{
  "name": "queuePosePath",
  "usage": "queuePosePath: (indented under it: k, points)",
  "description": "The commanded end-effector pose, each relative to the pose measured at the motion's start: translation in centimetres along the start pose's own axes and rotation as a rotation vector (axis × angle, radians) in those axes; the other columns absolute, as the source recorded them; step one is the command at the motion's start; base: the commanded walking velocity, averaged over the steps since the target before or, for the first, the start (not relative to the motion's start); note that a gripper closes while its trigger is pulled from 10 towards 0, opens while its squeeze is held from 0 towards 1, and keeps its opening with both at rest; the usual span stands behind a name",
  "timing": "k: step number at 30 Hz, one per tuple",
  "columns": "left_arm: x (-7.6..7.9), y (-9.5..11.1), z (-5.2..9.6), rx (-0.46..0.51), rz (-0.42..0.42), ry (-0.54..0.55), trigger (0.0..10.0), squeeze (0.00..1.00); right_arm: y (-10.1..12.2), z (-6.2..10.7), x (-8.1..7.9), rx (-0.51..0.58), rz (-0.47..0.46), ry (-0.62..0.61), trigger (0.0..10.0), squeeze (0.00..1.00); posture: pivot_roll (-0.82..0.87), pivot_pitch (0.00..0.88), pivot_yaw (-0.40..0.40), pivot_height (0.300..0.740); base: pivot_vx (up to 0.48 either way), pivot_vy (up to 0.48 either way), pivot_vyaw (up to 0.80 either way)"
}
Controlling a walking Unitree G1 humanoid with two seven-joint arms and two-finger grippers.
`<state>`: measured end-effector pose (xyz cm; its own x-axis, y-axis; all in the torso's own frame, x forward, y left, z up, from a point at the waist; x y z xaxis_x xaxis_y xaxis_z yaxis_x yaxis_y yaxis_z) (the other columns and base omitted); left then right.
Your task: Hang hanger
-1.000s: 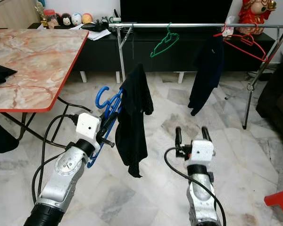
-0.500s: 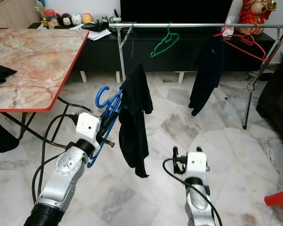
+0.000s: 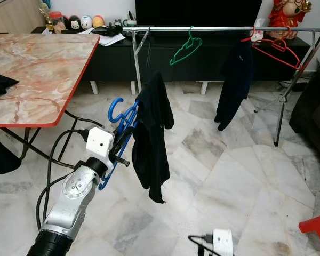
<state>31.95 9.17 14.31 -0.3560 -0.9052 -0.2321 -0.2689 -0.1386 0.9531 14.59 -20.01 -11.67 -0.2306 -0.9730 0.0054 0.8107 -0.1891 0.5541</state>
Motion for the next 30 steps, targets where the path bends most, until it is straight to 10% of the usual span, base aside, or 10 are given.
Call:
queuePosePath:
  k: [1,11,20,26,27,28,30]
  points:
    - [-0.6,1.9,-0.7,0.075,-0.004,0.018,10.0,0.0,0.8,-0.1,-0.1,0.032,-0.003,0.005,0.0,0.0,0.03,0.0,-0.02,0.74,0.0,0.0,0.0]
    - [-0.3,1.9,-0.6,0.075,-0.003,0.012,10.0,0.0,10.5,-0.3,-0.9,0.418,-0.002,0.011,0.0,0.0,0.04,0.0,-0.024,0.74,0.0,0.0,0.0]
    - [-0.5,1.9,-0.5,0.072,-0.003,0.017,10.0,0.0,19.5,3.0,-3.1,0.876,0.069,0.083,0.0,0.0,0.02,0.0,-0.022,0.74,0.0,0.0,0.0]
    - [-0.3,1.8,-0.5,0.071,0.001,0.011,10.0,0.0,20.8,5.3,-7.5,0.94,0.13,0.439,0.0,0.0,0.01,0.0,-0.018,0.74,0.0,0.0,0.0]
    - [-0.2,1.8,-0.6,0.072,0.003,0.01,10.0,0.0,19.7,6.1,-9.2,0.891,0.212,0.626,7.3,0.0,0.0,0.0,-0.017,0.74,0.0,0.0,0.0]
    - [-0.2,1.8,-0.6,0.072,0.004,0.009,10.0,0.0,19.2,6.5,-9.6,0.863,0.253,0.693,10.0,0.0,0.0,0.0,-0.019,0.74,0.0,0.0,0.0]
    - [-0.1,1.8,-0.6,0.073,0.005,0.007,10.0,0.0,18.6,6.8,-9.7,0.827,0.297,0.749,10.0,0.0,0.0,0.0,-0.019,0.74,0.0,0.0,0.0]
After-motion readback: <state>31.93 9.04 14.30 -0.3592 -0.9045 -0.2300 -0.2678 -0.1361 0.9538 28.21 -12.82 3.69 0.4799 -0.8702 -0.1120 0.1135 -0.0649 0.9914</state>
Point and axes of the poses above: a point about 5 cm out from each wrist's last joint towards the gripper, its own z axis pointing back from the gripper into the wrist, its own y axis along the axis of the wrist's last joint, x = y × z, the point moved 2 cm from there along -z, pointing out of the wrist towards the gripper, and after that the axes turned 4 degrees about -z, right-handed, at the moved point
